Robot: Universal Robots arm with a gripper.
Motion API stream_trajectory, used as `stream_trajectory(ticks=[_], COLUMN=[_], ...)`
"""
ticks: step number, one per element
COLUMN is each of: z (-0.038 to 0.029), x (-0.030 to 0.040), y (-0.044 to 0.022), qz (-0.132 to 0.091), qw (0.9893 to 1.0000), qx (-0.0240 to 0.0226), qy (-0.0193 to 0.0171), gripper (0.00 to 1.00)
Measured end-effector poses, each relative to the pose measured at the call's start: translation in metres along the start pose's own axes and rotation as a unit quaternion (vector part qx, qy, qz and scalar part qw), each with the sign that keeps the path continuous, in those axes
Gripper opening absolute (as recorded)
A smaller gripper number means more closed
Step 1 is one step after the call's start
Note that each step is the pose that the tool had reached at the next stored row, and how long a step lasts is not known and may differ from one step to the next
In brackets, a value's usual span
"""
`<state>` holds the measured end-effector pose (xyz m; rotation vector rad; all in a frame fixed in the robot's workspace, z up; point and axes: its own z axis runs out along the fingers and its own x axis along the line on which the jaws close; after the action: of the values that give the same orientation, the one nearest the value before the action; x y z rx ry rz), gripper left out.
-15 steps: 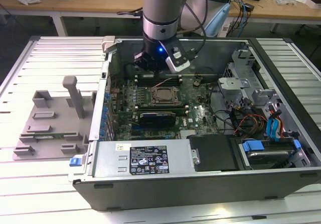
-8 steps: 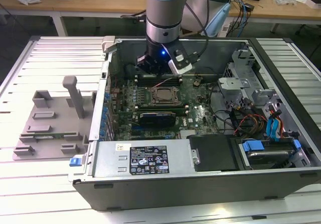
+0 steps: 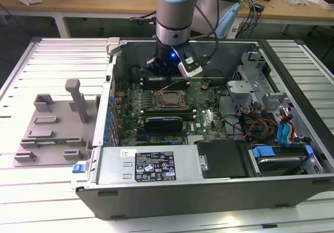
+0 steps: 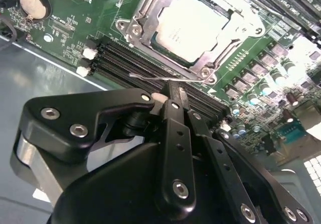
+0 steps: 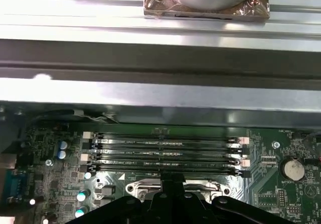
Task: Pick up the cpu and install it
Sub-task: 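Install the first cpu locking lever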
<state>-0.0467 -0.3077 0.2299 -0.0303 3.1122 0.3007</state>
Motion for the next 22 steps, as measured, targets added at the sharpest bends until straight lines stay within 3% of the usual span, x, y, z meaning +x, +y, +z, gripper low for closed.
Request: stream_trajectory(ticks=[4, 8, 9, 10, 11, 12, 16, 19, 22], z=[0.0006, 0.0042, 0.0045, 0.0050, 0.0052, 0.0051, 0.0105, 0.0128, 0.0168], x=[-0.0003, -0.0016, -0.0016, -0.0014, -0.0014, -0.0014, -0.0002, 0.0029, 0.0031], y=[-0.0001, -0.0009, -0.0009, -0.0010, -0.0010, -0.0010, -0.0021, -0.0021, -0.0024], qz=[0.002, 0.040, 0.040, 0.038, 0.037, 0.037, 0.043, 0.050, 0.074], qw=[1.0000, 0.9992, 0.9992, 0.9991, 0.9990, 0.9990, 0.9985, 0.9981, 0.9961], qx=[-0.0001, 0.0007, 0.0005, -0.0002, -0.0006, -0.0005, -0.0003, 0.0002, 0.0018], qy=[-0.0004, -0.0076, -0.0087, -0.0192, -0.0249, -0.0250, -0.0337, -0.0364, -0.0478], gripper=[0.11, 0.11, 0.11, 0.11, 0.11, 0.11, 0.11, 0.11, 0.11])
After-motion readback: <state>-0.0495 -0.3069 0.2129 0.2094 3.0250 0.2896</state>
